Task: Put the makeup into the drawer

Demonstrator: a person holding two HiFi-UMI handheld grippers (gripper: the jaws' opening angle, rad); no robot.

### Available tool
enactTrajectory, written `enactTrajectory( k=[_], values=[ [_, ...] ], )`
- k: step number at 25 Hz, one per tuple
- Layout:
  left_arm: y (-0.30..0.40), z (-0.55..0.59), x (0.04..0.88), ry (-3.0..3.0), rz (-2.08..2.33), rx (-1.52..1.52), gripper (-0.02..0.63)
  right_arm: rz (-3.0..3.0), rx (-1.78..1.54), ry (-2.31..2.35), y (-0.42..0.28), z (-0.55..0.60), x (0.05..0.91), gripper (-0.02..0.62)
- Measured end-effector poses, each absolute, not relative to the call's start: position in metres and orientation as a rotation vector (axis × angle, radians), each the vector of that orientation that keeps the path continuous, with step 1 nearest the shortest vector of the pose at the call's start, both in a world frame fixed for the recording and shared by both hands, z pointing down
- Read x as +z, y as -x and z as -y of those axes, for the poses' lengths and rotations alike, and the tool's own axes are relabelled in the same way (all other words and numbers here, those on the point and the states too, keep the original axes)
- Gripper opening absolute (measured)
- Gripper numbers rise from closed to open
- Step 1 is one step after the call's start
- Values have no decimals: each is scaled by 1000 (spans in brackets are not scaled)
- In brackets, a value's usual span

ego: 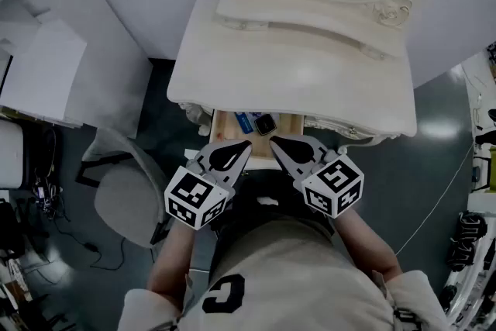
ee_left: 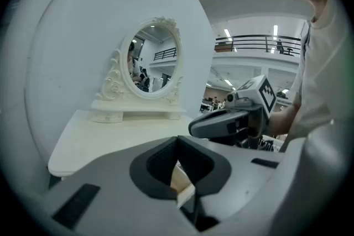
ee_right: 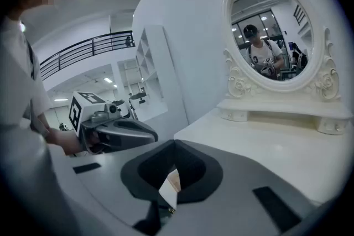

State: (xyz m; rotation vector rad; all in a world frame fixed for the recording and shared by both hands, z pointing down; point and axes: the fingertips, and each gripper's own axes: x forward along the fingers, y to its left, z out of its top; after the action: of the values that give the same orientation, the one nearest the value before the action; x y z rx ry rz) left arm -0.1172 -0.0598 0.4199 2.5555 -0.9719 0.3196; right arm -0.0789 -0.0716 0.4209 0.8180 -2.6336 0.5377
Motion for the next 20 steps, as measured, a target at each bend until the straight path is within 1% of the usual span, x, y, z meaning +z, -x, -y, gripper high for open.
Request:
enactTrajectory(
  k=[4,10,20],
  values=[
    [90,60,415,-2625,915,392,57,2638,562,-884,52,70,413,26],
    [54,57,402,-2655,871,403,57,2669,580,-936,16,64,402,26],
    [-29,40,385,-2682,859,401,57,2714,614,-994,-68,41,388,26]
  ],
)
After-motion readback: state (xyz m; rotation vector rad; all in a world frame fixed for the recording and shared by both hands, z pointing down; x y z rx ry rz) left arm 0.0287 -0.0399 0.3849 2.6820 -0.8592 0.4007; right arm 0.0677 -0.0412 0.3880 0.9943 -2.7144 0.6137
